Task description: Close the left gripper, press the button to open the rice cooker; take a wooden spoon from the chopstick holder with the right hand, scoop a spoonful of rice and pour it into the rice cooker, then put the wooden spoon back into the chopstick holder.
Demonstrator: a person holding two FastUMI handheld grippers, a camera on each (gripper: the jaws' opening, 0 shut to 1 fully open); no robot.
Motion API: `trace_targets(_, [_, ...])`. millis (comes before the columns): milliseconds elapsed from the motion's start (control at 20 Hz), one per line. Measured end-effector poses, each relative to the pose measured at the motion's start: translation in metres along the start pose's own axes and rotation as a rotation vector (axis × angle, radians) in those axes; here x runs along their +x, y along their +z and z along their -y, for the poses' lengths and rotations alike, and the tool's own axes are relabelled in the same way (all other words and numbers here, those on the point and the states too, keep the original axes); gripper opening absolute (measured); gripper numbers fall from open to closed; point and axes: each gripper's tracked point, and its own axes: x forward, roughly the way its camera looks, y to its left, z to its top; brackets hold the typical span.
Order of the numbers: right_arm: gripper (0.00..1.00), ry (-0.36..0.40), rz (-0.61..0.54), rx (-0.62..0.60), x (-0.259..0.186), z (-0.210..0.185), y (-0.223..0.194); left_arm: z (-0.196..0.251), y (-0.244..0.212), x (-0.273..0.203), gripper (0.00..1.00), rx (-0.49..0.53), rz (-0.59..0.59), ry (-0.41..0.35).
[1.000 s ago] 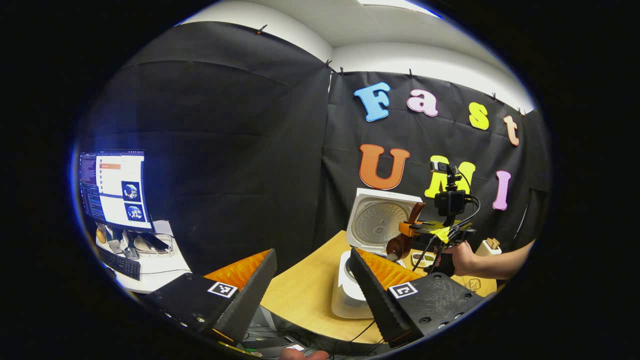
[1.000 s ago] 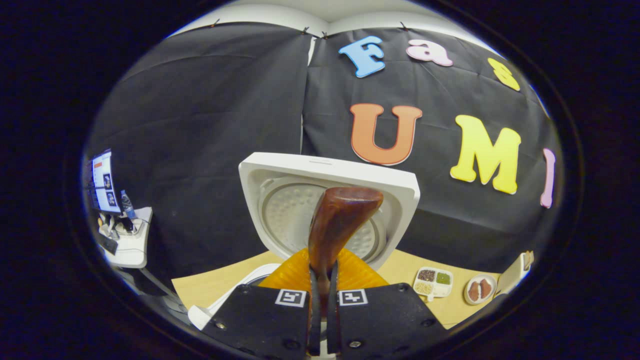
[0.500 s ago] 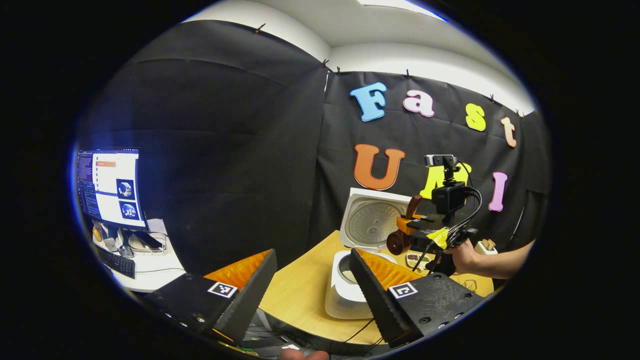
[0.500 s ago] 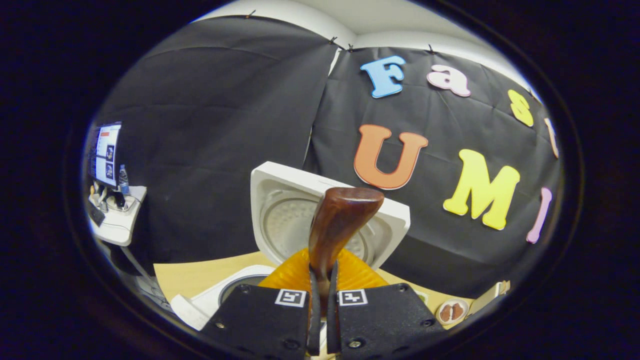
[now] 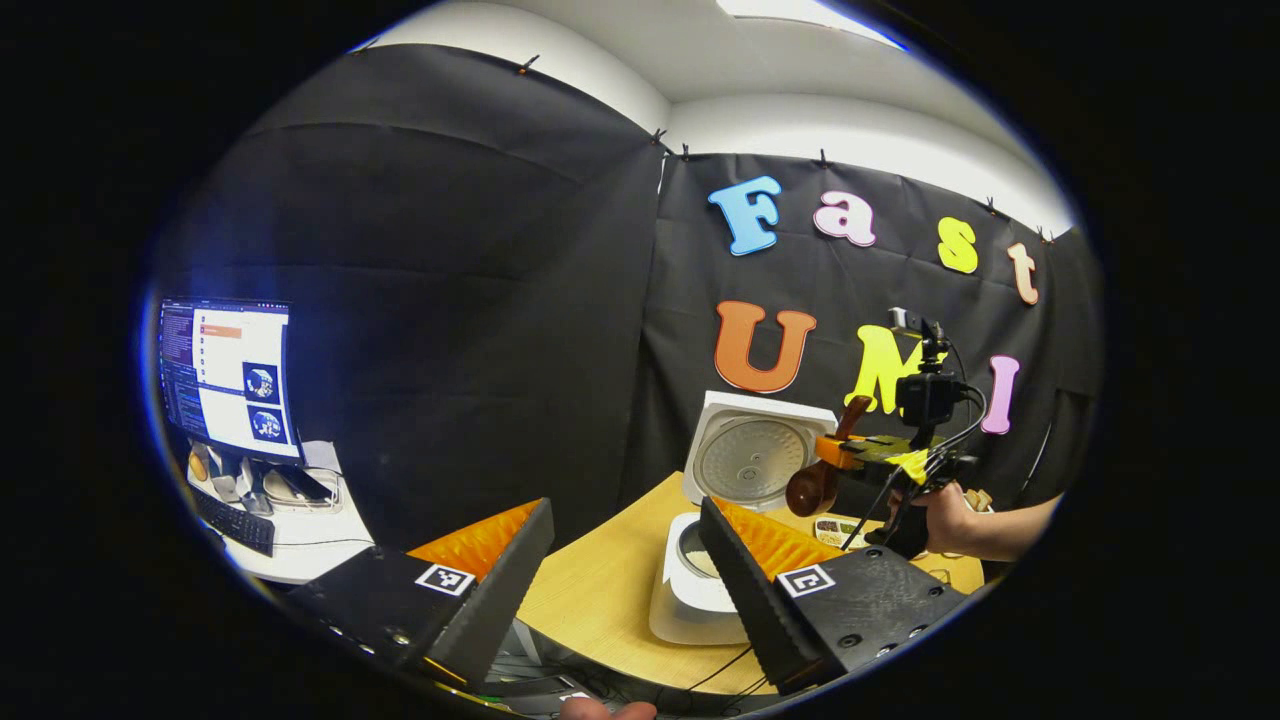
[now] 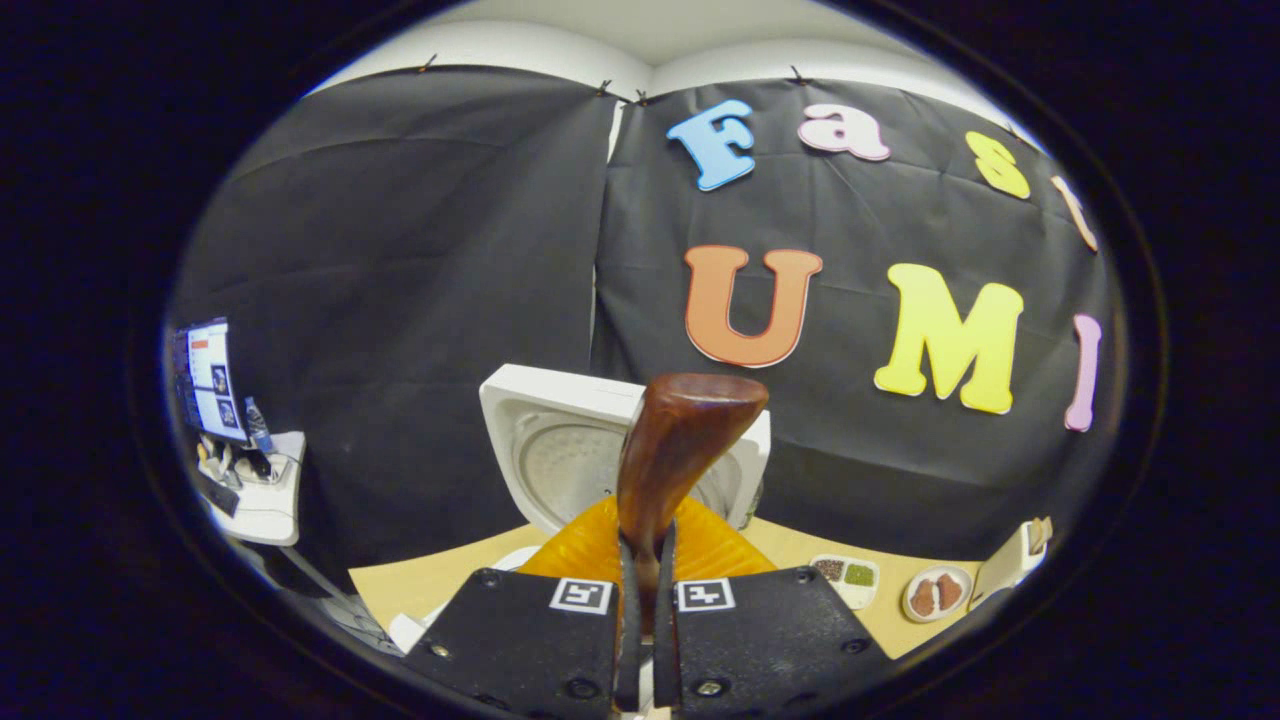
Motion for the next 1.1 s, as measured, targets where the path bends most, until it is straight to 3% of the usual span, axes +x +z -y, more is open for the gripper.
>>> trace_targets(250, [0.10, 0.034, 0.021, 0.191, -0.038, 0.020, 0.017, 0.021, 0.001, -0.008, 0.95, -0.002, 0.009, -0.026])
trace_targets(650, [0.11, 0.011, 0.063, 0.425, -0.129, 0.105, 0.033, 0.061, -0.004, -0.004, 0.94, 0.029, -0.001, -0.096])
trace_targets(850, [0.10, -0.086, 0.073, 0.480, -0.176, 0.171, 0.019, 0.080, 0.001, 0.004, 0.95, -0.015, 0.012, -0.120])
trace_targets(1100, [0.11, -0.288, 0.037, 0.551, -0.224, 0.264, -0.037, 0.112, -0.005, 0.012, 0.94, -0.016, -0.003, -0.175])
